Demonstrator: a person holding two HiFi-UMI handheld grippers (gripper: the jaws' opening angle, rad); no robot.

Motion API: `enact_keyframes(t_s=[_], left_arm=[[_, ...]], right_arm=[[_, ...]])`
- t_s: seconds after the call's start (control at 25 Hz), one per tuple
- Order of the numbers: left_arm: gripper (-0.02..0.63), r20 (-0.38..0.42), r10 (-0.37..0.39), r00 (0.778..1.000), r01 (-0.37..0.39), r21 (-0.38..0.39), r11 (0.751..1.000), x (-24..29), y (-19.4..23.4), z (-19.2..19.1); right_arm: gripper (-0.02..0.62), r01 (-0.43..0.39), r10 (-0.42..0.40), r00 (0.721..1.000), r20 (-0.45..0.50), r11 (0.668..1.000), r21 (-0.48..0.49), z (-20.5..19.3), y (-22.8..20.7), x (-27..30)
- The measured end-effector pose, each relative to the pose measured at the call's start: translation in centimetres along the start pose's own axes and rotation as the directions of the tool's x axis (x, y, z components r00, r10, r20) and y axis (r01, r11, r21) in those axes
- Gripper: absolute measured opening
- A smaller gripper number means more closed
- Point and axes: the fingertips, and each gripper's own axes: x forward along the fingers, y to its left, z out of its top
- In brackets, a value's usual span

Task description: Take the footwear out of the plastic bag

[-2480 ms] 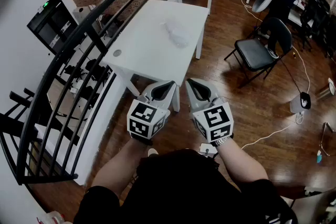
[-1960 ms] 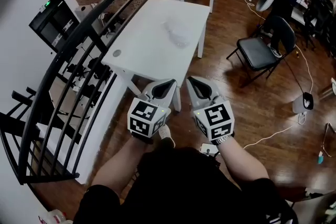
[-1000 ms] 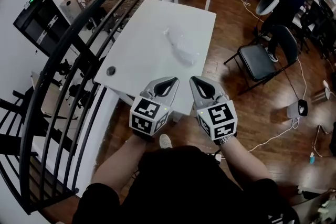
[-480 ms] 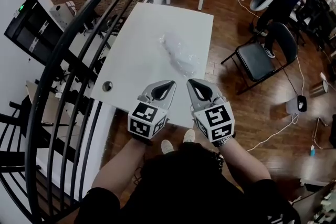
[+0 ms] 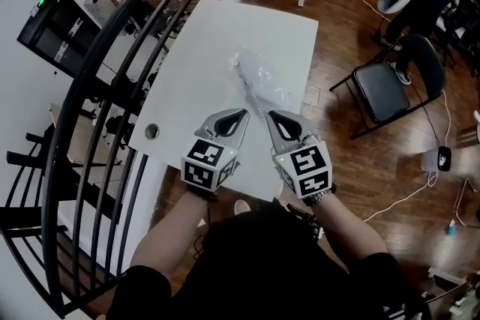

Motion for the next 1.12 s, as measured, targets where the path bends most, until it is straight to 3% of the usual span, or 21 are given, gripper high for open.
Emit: enact_keyframes(t_s=[0.28,0.6,0.88,1.12], left_arm=[[0.012,-0.08,0.054,0.995,-0.054,0.0,0.999,4.8,0.6,0.0],[0.012,-0.147,0.074,0.986,-0.073,0.013,0.997,8.7,2.5,-0.4],[0.012,-0.194,0.052,0.98,-0.045,0.042,0.998,11.2,6.0,-1.1],[0.012,-0.232,0.011,0.973,-0.006,0.023,1.0,13.8,8.8,-2.7]], right_arm=[[-0.009,-0.071,0.073,0.997,-0.039,0.996,0.05,-2.1,-3.7,2.2],[-0.008,-0.089,0.098,0.99,-0.097,0.992,0.092,-4.2,-6.3,4.6],[0.023,-0.046,0.066,0.988,-0.141,0.989,0.142,-5.8,-7.5,8.2],[0.029,0.008,0.028,0.98,-0.197,0.984,0.178,-7.1,-8.2,10.8]])
